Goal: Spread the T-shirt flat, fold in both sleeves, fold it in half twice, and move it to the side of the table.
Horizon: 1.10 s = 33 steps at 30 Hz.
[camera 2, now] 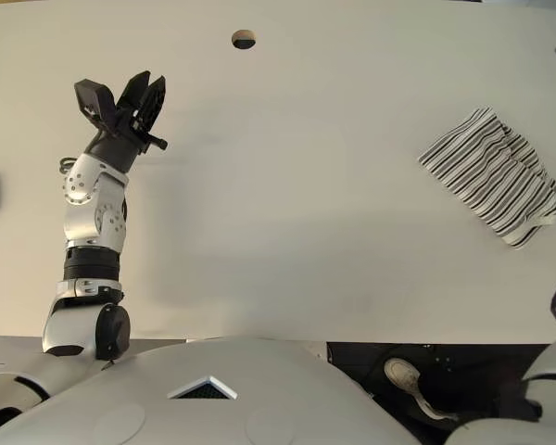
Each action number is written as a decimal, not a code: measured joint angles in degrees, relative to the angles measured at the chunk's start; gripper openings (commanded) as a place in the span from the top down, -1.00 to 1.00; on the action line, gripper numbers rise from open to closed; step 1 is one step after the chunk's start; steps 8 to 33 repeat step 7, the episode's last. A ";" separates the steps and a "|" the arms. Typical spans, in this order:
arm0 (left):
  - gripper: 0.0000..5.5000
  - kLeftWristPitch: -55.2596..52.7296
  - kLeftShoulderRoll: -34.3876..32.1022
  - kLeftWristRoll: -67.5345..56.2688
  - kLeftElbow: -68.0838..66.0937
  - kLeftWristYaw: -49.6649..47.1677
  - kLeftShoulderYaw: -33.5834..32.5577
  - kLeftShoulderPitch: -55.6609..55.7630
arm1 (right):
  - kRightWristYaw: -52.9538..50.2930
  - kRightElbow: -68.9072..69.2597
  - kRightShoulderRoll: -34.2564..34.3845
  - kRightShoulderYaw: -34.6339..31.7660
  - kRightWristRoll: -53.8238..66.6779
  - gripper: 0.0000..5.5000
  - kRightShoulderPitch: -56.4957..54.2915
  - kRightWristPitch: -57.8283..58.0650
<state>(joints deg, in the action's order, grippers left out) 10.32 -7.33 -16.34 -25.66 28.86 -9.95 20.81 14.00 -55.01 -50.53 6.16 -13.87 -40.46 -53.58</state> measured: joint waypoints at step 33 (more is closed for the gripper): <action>0.51 19.04 6.44 -0.09 -9.68 -4.71 -1.82 11.87 | 1.12 14.44 38.52 -1.60 24.84 0.36 9.99 11.34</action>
